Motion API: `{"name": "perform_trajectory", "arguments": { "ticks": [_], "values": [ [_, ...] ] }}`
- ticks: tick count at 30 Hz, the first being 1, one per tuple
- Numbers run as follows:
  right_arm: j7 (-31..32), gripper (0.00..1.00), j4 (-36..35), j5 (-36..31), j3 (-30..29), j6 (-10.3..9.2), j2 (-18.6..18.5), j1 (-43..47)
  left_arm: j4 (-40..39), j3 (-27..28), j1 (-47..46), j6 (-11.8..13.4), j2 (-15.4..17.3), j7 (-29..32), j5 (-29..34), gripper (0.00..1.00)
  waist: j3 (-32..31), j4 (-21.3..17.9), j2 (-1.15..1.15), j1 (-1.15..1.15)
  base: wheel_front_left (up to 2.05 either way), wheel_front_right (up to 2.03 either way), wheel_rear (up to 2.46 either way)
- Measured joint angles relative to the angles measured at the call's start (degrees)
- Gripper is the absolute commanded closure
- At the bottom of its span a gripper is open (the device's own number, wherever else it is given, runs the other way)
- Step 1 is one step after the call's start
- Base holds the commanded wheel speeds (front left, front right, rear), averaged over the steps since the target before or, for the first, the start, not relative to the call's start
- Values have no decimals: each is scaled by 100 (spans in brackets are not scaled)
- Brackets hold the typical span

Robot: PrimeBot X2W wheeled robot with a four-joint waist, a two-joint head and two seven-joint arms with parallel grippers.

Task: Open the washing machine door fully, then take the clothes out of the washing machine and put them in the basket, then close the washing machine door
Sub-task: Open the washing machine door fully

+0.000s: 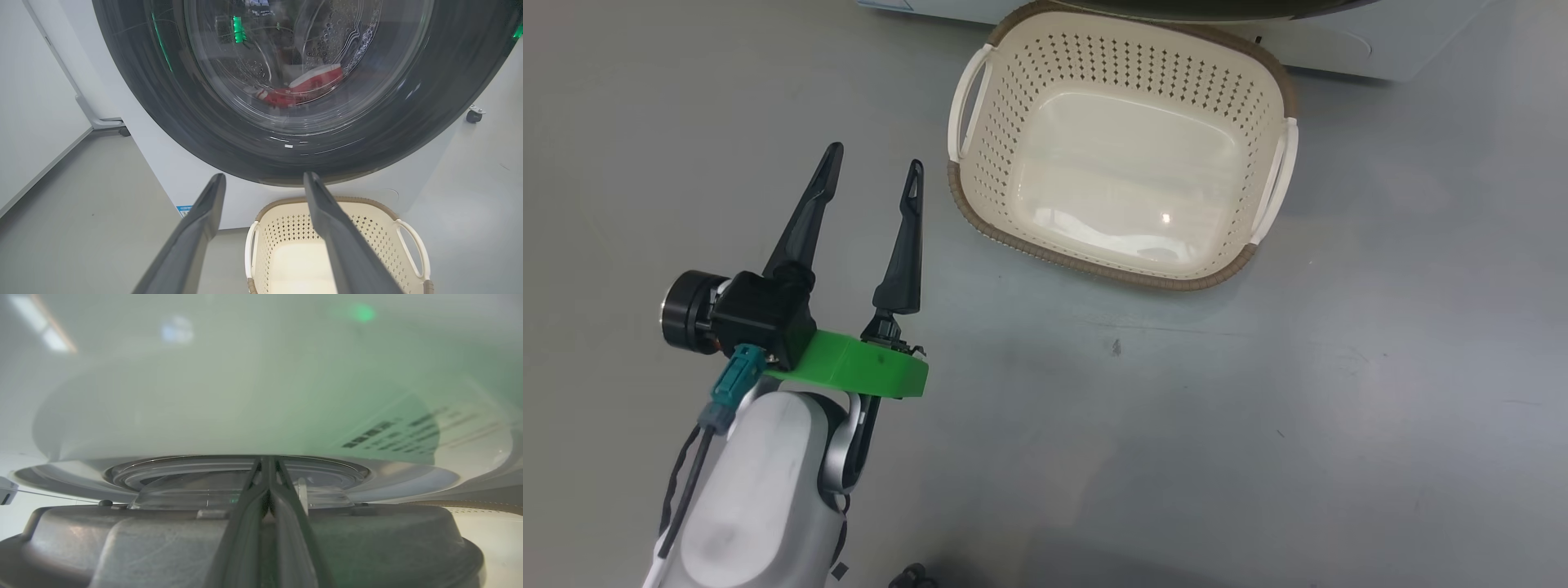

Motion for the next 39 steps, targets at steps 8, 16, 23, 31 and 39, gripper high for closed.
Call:
{"name": "perform_trajectory", "arguments": {
  "ticks": [8, 16, 23, 31, 39],
  "values": [
    [348, 100, 141, 230, 3, 194, -9, 141, 35, 9, -1, 24, -2, 0, -1, 0, -152, -45, 0, 0, 0, 0, 0],
    [676, 100, 180, 421, 34, 364, -9, 389, 73, 2, 5, 25, -2, 0, -1, 0, -330, -90, 0, 0, 0, 0, 0],
    [937, 100, 238, 575, 48, 474, 9, 661, 137, -18, 23, 33, -2, 0, 0, 0, -539, -133, 0, 0, 0, 0, 0],
    [1178, 100, 266, 734, 85, 579, 108, 1045, 253, -29, 166, 31, -1, 0, 18, 0, -815, -194, 0, 0, 0, 0, 0],
    [1388, 100, 282, 879, 136, 679, 265, 1472, 354, -44, 328, 13, -1, 0, 96, 0, -1137, -260, 0, -1, 0, 0, 0]
  ]
}}
